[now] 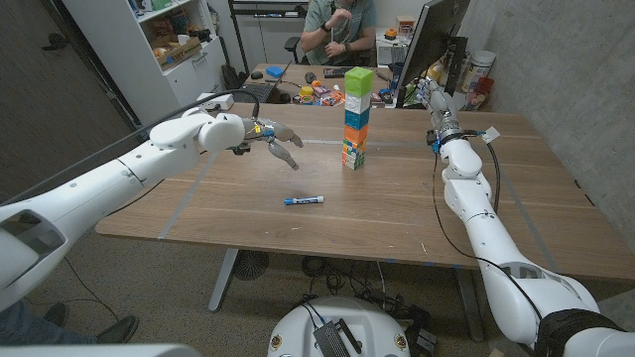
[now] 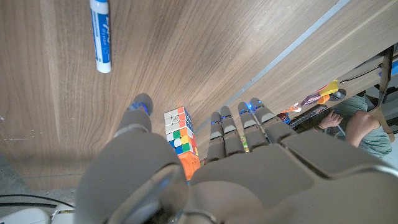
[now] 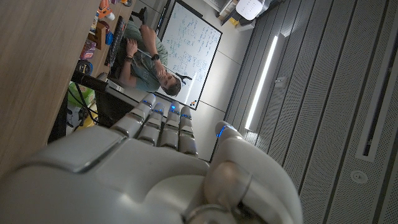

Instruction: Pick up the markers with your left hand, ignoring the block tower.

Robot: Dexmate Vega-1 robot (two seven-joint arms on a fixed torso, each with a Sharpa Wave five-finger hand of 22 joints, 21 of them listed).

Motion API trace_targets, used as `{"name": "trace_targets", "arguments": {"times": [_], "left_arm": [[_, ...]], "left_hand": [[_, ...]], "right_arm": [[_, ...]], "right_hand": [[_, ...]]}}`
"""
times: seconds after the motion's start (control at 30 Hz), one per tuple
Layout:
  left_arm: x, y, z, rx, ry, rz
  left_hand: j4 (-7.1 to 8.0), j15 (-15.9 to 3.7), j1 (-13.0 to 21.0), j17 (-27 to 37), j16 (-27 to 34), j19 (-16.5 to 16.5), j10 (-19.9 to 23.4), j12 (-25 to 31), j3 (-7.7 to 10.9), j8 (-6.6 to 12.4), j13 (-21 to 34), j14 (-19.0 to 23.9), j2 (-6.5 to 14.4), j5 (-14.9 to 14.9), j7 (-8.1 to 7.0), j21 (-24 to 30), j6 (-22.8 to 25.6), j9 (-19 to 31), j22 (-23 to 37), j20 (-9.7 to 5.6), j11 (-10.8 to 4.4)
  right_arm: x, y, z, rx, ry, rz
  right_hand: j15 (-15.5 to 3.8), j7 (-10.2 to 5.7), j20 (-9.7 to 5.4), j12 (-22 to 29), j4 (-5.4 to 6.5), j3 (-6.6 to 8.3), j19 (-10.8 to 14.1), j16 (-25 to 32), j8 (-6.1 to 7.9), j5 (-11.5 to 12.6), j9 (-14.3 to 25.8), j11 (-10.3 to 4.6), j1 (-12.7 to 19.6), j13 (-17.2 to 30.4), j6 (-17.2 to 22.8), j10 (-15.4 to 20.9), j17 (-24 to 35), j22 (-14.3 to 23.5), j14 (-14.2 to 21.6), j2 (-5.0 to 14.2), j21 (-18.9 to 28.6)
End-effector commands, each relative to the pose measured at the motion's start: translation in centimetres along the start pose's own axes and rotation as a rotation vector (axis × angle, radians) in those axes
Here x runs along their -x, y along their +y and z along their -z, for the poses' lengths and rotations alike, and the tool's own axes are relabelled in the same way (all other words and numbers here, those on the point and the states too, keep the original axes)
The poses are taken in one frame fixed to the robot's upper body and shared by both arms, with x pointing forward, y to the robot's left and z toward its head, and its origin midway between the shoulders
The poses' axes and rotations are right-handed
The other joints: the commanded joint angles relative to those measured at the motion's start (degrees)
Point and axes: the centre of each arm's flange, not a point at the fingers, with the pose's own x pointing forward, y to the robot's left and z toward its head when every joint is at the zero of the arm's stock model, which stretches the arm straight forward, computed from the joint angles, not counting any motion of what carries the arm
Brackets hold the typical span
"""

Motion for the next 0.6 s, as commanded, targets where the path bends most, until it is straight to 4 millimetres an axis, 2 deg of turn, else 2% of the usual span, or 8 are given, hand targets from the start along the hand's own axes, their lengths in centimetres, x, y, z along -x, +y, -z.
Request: {"name": "trace_targets", "arguments": {"times": [0.03,0.33,0.47,0.6], "left_arm": [[0.6,-0.3,-0.5,-0.023,0.06,0.053],[0.3,0.1,-3.5,-0.128,0.072,0.048],[-0.1,0.1,-5.3,-0.185,0.089,0.043],[-0.1,-0.1,-6.3,-0.201,0.092,0.035]], "left_hand": [[0.57,0.6,0.69,0.13,0.29,0.08,0.3,0.27,0.05,0.5,0.25,0.01,-0.01,-0.23,0.3,0.41,0.51,0.14,0.1,0.52,0.67],[0.91,1.21,0.77,0.19,0.35,0.06,0.74,0.41,-0.22,0.96,0.26,0.27,-0.02,-0.6,0.69,0.52,2.41,0.11,0.18,1.02,1.55],[1.01,1.25,0.84,0.2,0.5,0.06,0.99,0.48,-0.3,1.07,0.26,0.71,0.0,-0.75,0.74,0.57,3.02,0.1,0.21,1.06,1.27],[1.06,1.24,0.89,0.21,0.55,0.08,1.2,0.54,-0.34,1.11,0.26,0.91,0.03,-0.84,0.69,0.6,3.32,0.09,0.23,1.0,1.15]], "right_arm": [[-0.4,-0.1,-0.1,0.0,0.007,0.001],[-1.3,0.9,-0.6,-0.004,-0.01,-0.024],[-2.0,1.4,-0.9,-0.013,-0.027,-0.035],[-2.3,1.5,-1.0,-0.016,-0.035,-0.043]], "right_hand": [[0.26,-0.56,-1.38,0.15,0.26,-0.34,-0.29,0.47,0.44,-0.08,0.06,0.24,-0.65,0.22,0.13,-0.2,0.11,0.28,0.09,-0.01,0.28],[0.3,-0.59,-1.29,0.15,0.37,-0.58,-0.32,0.49,0.45,-0.09,0.06,0.28,-0.92,0.22,0.13,-0.27,0.11,0.27,0.13,-0.02,0.29],[0.4,-0.6,-1.25,0.14,0.39,-0.66,-0.35,0.51,0.46,-0.09,0.06,0.29,-1.0,0.22,0.13,-0.33,0.11,0.27,0.16,-0.02,0.28],[0.48,-0.66,-1.21,0.13,0.41,-0.74,-0.39,0.5,0.46,-0.09,0.06,0.35,-1.08,0.22,0.1,-0.36,0.11,0.27,0.14,-0.02,0.28]]}}
